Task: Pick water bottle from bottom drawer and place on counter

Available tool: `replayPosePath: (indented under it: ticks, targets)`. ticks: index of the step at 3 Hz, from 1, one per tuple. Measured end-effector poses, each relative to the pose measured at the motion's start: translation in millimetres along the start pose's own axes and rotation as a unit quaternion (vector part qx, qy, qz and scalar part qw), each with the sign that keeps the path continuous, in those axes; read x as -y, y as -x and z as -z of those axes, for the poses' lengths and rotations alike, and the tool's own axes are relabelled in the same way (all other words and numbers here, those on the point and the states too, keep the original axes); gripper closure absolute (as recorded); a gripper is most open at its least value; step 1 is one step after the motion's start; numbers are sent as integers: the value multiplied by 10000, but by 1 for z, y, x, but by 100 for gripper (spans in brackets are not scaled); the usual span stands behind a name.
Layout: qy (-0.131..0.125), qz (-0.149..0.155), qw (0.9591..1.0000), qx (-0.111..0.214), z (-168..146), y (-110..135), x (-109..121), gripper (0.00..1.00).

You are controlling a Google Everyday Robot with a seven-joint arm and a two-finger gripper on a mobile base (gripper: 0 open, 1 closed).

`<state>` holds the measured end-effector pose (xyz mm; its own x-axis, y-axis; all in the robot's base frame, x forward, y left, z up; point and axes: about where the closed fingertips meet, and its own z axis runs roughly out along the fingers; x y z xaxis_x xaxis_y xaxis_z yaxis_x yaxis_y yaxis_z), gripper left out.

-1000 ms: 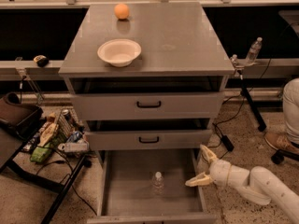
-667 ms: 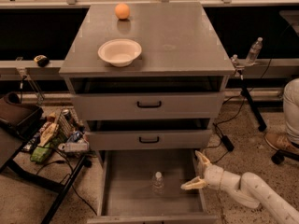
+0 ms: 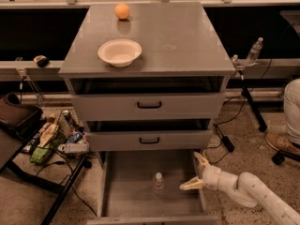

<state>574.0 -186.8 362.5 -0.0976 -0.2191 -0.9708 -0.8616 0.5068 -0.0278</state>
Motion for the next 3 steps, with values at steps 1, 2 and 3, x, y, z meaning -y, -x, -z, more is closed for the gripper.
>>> replayPosePath:
  ticks: [1, 2, 3]
  targets:
    - [431, -210, 9988, 127, -57, -27, -14, 0]
    - [698, -333, 9965, 307, -92, -43, -24, 0]
    - [892, -359, 9943, 455, -117, -55, -36, 0]
